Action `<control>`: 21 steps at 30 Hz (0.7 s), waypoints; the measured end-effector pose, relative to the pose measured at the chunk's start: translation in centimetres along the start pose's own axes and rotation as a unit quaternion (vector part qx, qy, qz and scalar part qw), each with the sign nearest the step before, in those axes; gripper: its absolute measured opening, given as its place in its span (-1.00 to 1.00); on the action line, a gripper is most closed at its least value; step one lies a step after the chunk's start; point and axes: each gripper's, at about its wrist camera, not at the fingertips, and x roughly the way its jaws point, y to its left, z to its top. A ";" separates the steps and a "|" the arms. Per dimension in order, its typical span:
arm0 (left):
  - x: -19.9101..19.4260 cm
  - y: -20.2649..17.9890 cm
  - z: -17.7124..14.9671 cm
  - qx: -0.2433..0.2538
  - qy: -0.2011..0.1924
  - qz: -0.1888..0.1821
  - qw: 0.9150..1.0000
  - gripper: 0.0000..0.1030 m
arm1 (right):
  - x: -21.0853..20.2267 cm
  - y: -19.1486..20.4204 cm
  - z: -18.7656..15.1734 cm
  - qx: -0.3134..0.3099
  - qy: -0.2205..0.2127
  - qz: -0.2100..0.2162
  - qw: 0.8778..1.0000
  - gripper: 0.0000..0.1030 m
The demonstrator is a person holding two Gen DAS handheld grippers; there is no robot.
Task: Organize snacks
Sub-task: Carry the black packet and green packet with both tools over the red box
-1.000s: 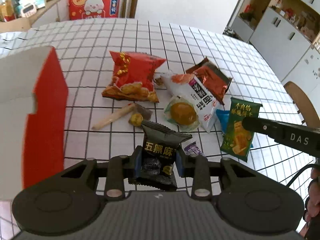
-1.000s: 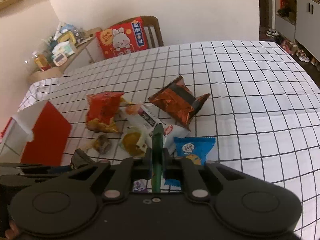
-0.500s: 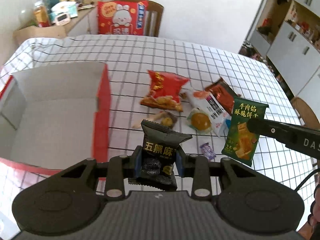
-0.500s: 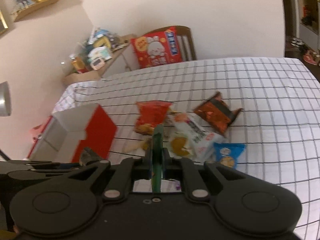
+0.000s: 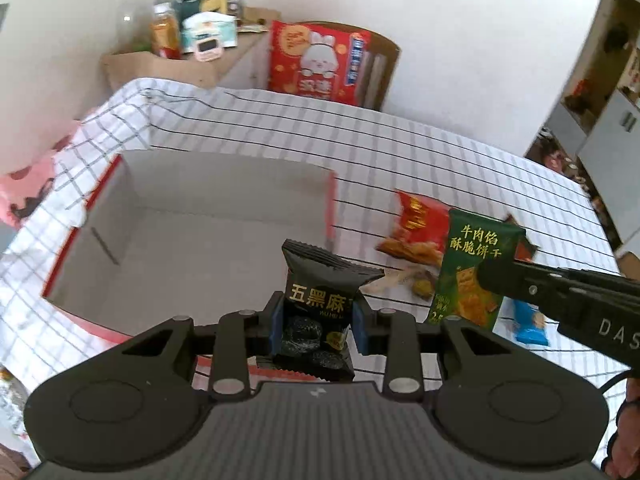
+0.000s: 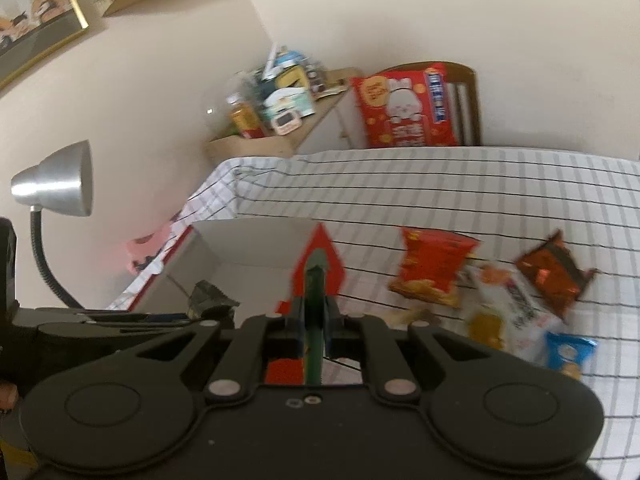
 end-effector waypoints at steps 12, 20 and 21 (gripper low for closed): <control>1.9 7.6 1.9 -0.035 0.012 0.052 0.998 -0.36 | 7.3 5.2 1.7 -0.013 0.037 0.029 0.999 -0.85; 4.9 11.7 3.2 -0.042 0.036 0.079 0.995 -0.36 | 13.0 6.8 1.6 -0.010 0.076 0.027 0.997 -0.84; 5.3 11.9 3.2 -0.041 0.039 0.085 0.995 -0.36 | 13.8 6.8 1.5 -0.009 0.083 0.025 0.996 -0.84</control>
